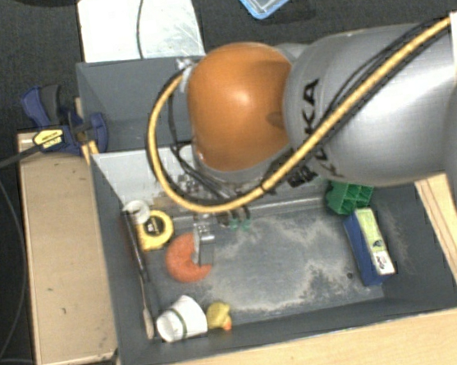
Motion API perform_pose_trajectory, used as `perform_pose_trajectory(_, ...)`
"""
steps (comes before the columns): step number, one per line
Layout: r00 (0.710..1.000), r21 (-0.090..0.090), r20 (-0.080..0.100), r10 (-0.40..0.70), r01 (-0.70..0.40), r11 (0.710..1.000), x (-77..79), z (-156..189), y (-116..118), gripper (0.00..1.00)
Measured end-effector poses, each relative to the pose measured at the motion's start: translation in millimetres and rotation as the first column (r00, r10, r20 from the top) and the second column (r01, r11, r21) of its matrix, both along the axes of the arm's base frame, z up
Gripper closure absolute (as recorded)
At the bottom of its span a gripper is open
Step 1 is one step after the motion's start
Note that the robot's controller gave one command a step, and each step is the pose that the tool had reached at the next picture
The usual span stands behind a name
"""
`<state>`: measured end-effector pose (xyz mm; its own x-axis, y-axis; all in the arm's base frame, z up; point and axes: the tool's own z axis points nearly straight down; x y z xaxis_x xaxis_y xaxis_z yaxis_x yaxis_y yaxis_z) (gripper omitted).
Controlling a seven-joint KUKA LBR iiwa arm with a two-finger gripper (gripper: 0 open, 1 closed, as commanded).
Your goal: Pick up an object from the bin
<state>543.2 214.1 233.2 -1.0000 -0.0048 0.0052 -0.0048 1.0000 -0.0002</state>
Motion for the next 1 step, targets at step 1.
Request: perform_pose_trajectory(1, 1.0, 0.002, 0.008, -0.005, 0.005, 1.0, 1.8, 4.7, -1.3, 0.0)
